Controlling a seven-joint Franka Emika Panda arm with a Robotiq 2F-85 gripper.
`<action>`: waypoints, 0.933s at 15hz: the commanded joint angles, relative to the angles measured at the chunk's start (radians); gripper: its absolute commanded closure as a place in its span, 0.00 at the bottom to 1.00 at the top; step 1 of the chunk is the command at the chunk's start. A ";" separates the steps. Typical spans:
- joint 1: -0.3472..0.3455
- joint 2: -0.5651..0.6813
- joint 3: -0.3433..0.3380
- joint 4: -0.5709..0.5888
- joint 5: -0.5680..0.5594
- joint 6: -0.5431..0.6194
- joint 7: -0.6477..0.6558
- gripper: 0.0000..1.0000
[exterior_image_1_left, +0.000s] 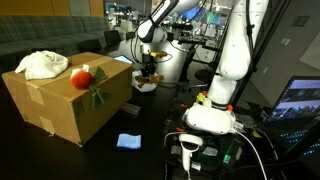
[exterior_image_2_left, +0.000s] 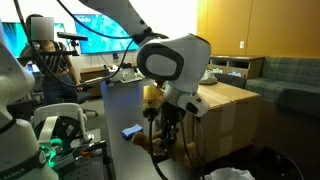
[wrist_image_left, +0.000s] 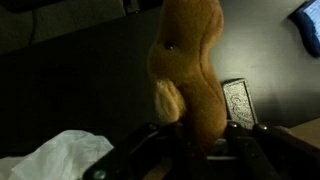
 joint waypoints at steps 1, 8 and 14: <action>-0.002 0.085 0.022 0.024 0.124 0.047 -0.094 0.95; -0.026 0.234 0.068 0.076 0.261 0.085 -0.156 0.95; -0.056 0.279 0.109 0.151 0.332 0.128 -0.217 0.95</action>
